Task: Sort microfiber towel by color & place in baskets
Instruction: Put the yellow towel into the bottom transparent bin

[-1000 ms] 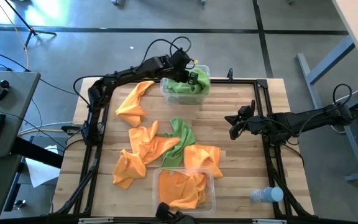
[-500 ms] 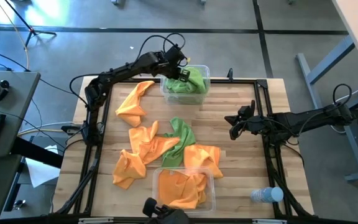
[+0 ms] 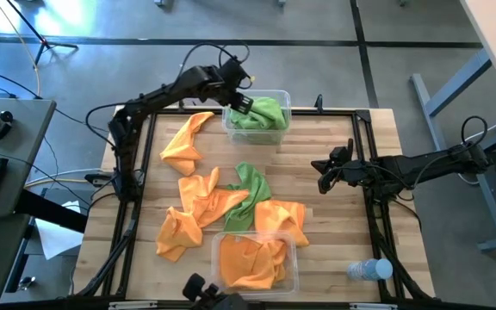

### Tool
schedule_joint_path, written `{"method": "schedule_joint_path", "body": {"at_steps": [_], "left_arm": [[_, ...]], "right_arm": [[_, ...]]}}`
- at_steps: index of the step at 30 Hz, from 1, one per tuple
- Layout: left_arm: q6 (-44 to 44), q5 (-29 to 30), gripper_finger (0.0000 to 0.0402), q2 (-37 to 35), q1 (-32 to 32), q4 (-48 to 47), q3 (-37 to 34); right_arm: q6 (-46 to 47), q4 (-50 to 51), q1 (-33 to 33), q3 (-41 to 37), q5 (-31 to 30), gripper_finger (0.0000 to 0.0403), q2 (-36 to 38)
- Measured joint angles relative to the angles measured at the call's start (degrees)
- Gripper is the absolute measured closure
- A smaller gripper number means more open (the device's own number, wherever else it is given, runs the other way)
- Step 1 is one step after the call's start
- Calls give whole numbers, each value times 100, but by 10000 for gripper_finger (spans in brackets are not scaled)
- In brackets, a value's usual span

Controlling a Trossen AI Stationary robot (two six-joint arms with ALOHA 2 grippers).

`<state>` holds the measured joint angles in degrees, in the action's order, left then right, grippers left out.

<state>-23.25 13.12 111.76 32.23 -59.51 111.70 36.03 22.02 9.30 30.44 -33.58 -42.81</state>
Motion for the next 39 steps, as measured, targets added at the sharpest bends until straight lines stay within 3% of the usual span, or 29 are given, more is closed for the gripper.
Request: {"method": "schedule_joint_path", "body": {"at_steps": [6,10,20,29,39], "left_arm": [[403,132,271,-516,0,-552,2],[431,588,271,-904,-156,-875,-224],[-39,621,271,-2870,-1037,237,-2663],[-1228,610,294,-4332,-2307,330,-4230],[-3024,438,318,-4806,-3564,275,-5069]], "right_arm": [[0,0,0,0,0,402,0],[1,-2,0,0,0,402,0],[7,-2,0,0,0,402,0],[2,-2,0,0,0,402,0],[0,-2,0,0,0,402,0]]}}
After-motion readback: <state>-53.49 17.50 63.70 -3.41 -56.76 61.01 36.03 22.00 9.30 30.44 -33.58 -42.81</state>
